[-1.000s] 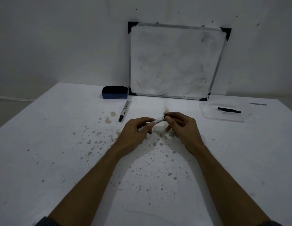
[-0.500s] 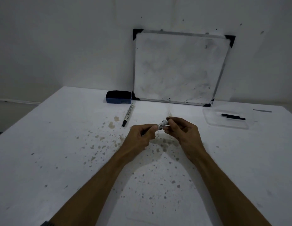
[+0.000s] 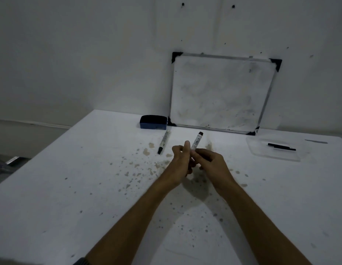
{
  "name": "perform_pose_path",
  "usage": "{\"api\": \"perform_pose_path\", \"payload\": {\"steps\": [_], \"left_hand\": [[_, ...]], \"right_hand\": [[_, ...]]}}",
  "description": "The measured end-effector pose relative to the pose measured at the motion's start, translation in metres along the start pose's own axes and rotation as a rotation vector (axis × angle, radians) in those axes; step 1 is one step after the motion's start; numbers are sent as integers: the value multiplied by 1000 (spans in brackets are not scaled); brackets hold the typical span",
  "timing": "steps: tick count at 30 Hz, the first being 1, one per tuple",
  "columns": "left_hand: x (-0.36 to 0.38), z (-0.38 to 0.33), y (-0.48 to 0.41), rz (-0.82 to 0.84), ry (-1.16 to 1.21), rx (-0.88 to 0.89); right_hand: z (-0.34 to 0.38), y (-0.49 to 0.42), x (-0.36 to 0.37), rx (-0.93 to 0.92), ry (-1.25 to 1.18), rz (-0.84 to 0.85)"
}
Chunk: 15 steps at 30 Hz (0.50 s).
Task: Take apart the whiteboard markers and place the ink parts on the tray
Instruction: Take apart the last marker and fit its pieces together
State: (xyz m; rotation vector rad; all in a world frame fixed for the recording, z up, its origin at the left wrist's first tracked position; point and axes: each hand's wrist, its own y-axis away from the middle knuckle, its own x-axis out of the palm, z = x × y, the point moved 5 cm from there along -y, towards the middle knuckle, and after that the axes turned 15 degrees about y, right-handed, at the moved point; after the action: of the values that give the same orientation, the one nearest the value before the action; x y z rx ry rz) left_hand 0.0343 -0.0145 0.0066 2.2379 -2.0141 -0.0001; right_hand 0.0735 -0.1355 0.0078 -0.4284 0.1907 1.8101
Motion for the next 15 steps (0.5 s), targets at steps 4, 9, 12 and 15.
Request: {"api": "perform_pose_path", "payload": {"steps": [4, 9, 12, 15], "left_hand": [[-60, -24, -3, -152, -482, 111], [-165, -16, -31, -391, -767, 231], [-185, 13, -35, -364, -892, 270], [-185, 21, -40, -368, -929, 289]], "right_hand": [[6, -14, 5, 105, -151, -13], [6, -52, 35, 173, 166, -32], [2, -83, 54, 183, 323, -69], [9, -107, 67, 195, 417, -96]]}}
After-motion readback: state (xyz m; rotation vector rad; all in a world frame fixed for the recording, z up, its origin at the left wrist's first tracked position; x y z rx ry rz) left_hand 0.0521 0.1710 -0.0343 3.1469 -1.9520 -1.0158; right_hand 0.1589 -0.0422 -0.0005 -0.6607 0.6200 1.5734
